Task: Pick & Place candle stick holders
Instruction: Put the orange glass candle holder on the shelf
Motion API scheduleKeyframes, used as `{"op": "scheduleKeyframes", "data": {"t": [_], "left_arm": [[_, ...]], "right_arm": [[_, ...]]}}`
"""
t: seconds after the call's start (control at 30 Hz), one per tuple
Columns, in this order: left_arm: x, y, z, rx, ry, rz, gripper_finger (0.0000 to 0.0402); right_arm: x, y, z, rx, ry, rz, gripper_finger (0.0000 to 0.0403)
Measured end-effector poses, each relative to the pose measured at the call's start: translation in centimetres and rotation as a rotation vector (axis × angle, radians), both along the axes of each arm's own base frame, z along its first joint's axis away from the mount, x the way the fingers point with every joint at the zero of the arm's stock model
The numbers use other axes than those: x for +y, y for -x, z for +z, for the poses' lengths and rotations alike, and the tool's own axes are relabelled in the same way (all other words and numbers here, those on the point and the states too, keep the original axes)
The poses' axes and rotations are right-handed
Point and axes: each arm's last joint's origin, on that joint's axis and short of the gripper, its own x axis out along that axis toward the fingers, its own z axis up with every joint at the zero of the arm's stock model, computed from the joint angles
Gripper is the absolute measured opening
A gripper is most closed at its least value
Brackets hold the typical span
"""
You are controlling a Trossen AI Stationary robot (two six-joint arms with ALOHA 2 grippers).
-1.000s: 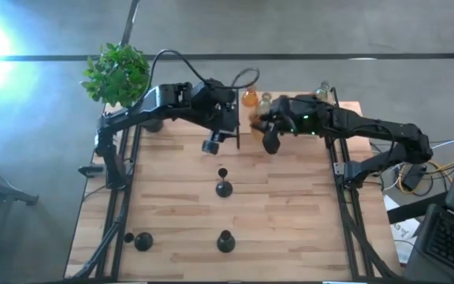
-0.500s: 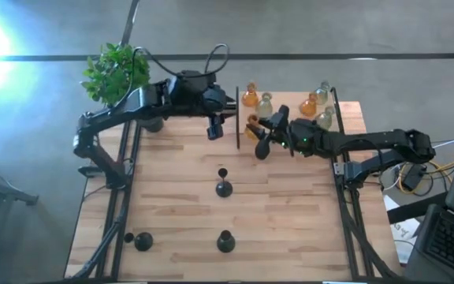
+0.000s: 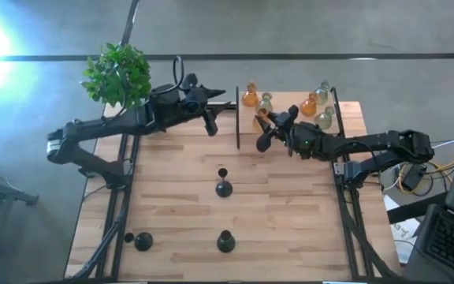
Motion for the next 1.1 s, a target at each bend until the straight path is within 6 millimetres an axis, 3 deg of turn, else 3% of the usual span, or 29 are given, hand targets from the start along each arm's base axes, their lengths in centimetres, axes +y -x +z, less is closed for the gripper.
{"op": "scheduleKeyframes", "data": {"t": [0.37, 1.1], "left_arm": [[-0.1, 0.6, -1.0, -0.025, 0.016, 0.014, 0.0183], [-0.1, 0.6, -1.4, 0.005, 0.042, 0.021, 0.0183]], "right_arm": [[-0.6, 0.3, -1.3, 0.008, 0.031, 0.003, 0.0115], [-2.8, -2.1, -3.8, 0.019, 0.018, -0.049, 0.0115]]}}
